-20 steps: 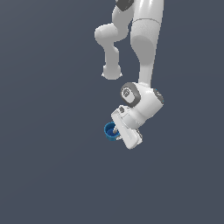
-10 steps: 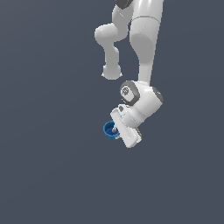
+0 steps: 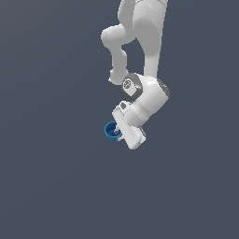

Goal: Pick up the object and move it to a goal position.

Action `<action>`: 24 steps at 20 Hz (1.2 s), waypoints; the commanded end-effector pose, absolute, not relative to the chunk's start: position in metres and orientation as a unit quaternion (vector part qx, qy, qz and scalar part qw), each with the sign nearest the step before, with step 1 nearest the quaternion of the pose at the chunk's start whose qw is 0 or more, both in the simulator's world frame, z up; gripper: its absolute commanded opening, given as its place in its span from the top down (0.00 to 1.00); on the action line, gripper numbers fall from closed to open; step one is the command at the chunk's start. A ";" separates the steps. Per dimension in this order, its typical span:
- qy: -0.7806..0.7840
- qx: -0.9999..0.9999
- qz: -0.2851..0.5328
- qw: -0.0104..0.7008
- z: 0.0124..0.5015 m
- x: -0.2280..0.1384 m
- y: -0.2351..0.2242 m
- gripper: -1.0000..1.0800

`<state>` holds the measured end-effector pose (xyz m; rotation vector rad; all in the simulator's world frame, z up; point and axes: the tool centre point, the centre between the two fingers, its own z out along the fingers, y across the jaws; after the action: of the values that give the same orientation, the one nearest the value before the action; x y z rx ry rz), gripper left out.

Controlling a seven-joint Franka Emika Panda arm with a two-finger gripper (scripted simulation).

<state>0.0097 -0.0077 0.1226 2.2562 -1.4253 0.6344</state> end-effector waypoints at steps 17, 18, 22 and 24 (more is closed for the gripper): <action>-0.510 0.807 0.225 0.196 0.273 -0.045 -0.097 1.00; -0.510 0.807 0.225 0.196 0.282 -0.047 -0.102 1.00; -0.511 0.806 0.225 0.196 0.316 -0.059 -0.122 1.00; -0.511 0.806 0.225 0.196 0.335 -0.065 -0.133 1.00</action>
<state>-0.0605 -0.1244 0.3202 2.2578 -1.4296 0.6291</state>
